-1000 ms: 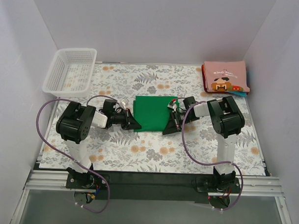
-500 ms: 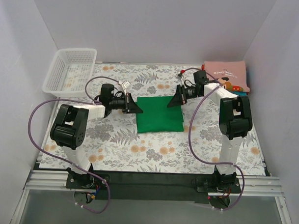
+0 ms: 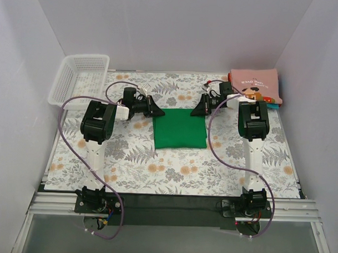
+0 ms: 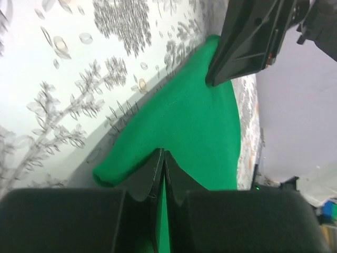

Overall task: Fold and stack the t-shirts
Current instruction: Fold the tshirt, then neatly place the folded tshirt to the corner

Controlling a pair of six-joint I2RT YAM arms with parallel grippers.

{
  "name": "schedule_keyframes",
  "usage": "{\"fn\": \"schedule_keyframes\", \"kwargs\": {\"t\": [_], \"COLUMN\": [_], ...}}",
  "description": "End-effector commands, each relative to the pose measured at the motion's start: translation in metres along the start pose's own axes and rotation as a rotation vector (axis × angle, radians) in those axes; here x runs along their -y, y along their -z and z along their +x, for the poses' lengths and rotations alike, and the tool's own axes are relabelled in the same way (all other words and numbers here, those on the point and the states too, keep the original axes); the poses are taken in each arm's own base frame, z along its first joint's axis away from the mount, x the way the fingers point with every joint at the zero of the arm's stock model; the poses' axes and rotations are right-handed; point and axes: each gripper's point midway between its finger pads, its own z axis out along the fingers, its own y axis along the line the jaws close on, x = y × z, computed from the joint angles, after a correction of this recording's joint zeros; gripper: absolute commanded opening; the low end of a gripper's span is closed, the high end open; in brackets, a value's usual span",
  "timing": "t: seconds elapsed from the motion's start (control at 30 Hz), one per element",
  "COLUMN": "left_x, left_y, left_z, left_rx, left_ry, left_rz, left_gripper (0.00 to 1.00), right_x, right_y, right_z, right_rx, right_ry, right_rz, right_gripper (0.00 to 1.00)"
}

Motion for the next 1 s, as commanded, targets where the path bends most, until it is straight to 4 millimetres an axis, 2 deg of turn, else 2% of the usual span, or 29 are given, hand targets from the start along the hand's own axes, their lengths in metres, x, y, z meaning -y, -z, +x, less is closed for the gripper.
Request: {"fn": "schedule_keyframes", "kwargs": {"t": [0.0, 0.07, 0.1, 0.17, 0.2, 0.23, 0.27, 0.3, 0.33, 0.37, 0.43, 0.47, 0.53, 0.57, 0.63, 0.67, 0.7, 0.73, 0.77, 0.8, 0.83, 0.87, 0.9, 0.93, 0.97], "left_x": [-0.019, -0.019, -0.016, 0.008, 0.018, 0.041, 0.051, 0.064, 0.079, 0.087, 0.097, 0.111, 0.122, 0.135, 0.139, 0.141, 0.149, 0.149, 0.158, 0.157, 0.154, 0.168, 0.173, 0.173, 0.179], "left_y": [0.008, 0.012, 0.018, 0.026, 0.029, 0.038, 0.042, 0.044, 0.054, 0.057, 0.066, 0.075, 0.074, 0.068, 0.06, 0.054, 0.04, 0.033, 0.018, 0.01, 0.003, -0.012, -0.018, -0.027, -0.036], "left_z": [-0.031, -0.037, -0.042, -0.054, -0.056, -0.063, -0.064, -0.061, -0.057, -0.053, -0.042, -0.039, -0.028, -0.015, -0.002, 0.008, 0.028, 0.033, 0.055, 0.066, 0.067, 0.085, 0.093, 0.098, 0.11], "left_rx": [0.081, 0.08, 0.082, 0.078, 0.077, 0.091, 0.089, 0.081, 0.076, 0.074, 0.054, 0.063, 0.054, 0.036, 0.007, -0.017, -0.057, -0.062, -0.097, -0.114, -0.108, -0.111, -0.106, -0.095, -0.093], "left_ry": [-0.053, -0.063, -0.085, -0.206, -0.246, -0.328, -0.364, -0.402, -0.431, -0.488, -0.543, -0.641, -0.726, -0.803, -0.862, -0.891, -0.978, -1.028, -1.084, -1.131, -1.214, -1.294, -1.353, -1.455, -1.512], "left_rz": [-0.073, -0.062, -0.046, -0.008, 0.003, 0.015, 0.022, 0.03, 0.023, 0.014, -0.005, -0.015, -0.059, -0.06, -0.1, -0.106, -0.086, -0.109, -0.091, -0.095, -0.129, -0.098, -0.094, -0.094, -0.1], "left_gripper": [0.03, 0.03, 0.04, 0.1, 0.15, 0.17, 0.2, 0.22, 0.29, 0.33, 0.41, 0.43, 0.45, 0.45, 0.45, 0.45, 0.45, 0.45, 0.45, 0.44, 0.43, 0.43, 0.43, 0.42, 0.42], "right_x": [0.019, 0.005, -0.007, -0.028, -0.055, -0.066, -0.087, -0.095, -0.103, -0.114, -0.123, -0.13, -0.131, -0.137, -0.127, -0.129, -0.117, -0.11, -0.111, -0.105, -0.092, -0.092, -0.089, -0.078, -0.08], "right_y": [0.003, 0.006, 0.008, 0.013, 0.02, 0.025, 0.034, 0.039, 0.043, 0.054, 0.064, 0.078, 0.091, 0.102, 0.107, 0.112, 0.114, 0.117, 0.123, 0.127, 0.13, 0.134, 0.136, 0.148, 0.152], "right_z": [-0.029, -0.036, -0.038, -0.036, -0.043, -0.045, -0.044, -0.043, -0.041, -0.031, -0.018, -0.01, 0.001, 0.005, 0.023, 0.036, 0.047, 0.056, 0.062, 0.067, 0.081, 0.085, 0.089, 0.093, 0.093], "right_rx": [0.071, 0.079, 0.081, 0.078, 0.093, 0.103, 0.118, 0.126, 0.135, 0.143, 0.151, 0.172, 0.193, 0.21, 0.199, 0.183, 0.171, 0.157, 0.162, 0.163, 0.152, 0.158, 0.155, 0.171, 0.182], "right_ry": [0.065, 0.084, 0.08, 0.093, 0.144, 0.167, 0.199, 0.213, 0.214, 0.205, 0.198, 0.206, 0.204, 0.249, 0.231, 0.213, 0.218, 0.234, 0.246, 0.247, 0.214, 0.224, 0.23, 0.214, 0.225], "right_rz": [0.085, 0.048, 0.027, -0.006, -0.012, -0.008, 0.001, 0.009, 0.018, 0.019, 0.024, 0.042, 0.085, 0.112, 0.169, 0.197, 0.261, 0.3, 0.337, 0.375, 0.428, 0.451, 0.477, 0.535, 0.553], "right_gripper": [0.19, 0.23, 0.32, 0.39, 0.44, 0.46, 0.47, 0.48, 0.5, 0.52, 0.58, 0.61, 0.67, 0.68, 0.69, 0.69, 0.7, 0.7, 0.7, 0.7, 0.7, 0.7, 0.7, 0.71, 0.72]}}
